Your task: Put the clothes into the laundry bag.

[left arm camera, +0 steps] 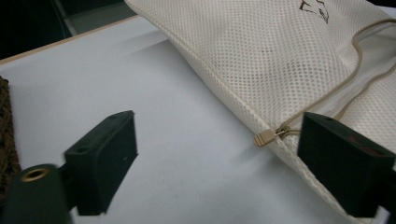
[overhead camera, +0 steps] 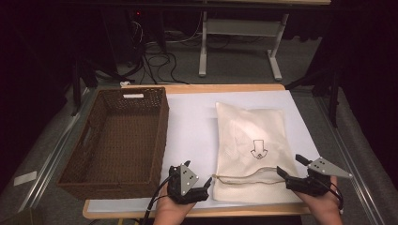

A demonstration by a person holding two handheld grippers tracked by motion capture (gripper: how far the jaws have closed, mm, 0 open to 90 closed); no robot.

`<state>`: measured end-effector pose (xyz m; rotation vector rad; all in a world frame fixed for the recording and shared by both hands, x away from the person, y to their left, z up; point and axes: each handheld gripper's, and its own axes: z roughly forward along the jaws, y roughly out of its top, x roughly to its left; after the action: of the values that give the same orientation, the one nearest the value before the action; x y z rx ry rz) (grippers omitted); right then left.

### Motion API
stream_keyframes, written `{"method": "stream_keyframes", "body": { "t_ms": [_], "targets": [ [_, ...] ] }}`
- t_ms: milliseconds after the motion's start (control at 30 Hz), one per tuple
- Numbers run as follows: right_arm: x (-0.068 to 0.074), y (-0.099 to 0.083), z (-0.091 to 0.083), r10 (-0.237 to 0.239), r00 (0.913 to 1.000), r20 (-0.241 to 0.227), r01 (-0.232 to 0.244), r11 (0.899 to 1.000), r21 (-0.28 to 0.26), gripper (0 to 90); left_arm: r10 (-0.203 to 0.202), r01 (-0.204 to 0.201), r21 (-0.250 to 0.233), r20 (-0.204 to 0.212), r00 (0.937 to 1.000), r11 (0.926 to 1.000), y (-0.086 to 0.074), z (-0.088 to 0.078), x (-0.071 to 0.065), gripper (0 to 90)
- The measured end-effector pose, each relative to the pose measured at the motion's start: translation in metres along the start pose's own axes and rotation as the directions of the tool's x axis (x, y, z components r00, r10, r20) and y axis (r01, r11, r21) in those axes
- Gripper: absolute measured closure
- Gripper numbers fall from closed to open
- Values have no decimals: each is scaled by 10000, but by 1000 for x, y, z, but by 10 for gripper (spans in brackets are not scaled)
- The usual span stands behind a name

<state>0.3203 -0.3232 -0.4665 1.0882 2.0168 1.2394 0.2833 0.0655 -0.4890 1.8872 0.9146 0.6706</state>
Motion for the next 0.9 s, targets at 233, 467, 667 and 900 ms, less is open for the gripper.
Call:
{"method": "stream_keyframes", "body": {
  "t_ms": [233,467,667,900],
  "targets": [
    [35,6,3,-749,9954,-598,735,9970,-261,5,-29,47,-238,778,9970,9997,0,-15,-2,1],
    [44,7,5,-955,9920,-828,933,9952,-298,5,-126,143,-189,841,9964,9997,-1,-13,0,1],
    [39,8,-1,-596,9956,-721,553,9966,-606,5,-173,200,-309,859,9962,9993,0,-14,2,1],
    [37,7,0,-512,9964,-669,474,9973,-566,5,-257,283,-320,797,9965,9991,0,-13,4,1]
  ]
}}
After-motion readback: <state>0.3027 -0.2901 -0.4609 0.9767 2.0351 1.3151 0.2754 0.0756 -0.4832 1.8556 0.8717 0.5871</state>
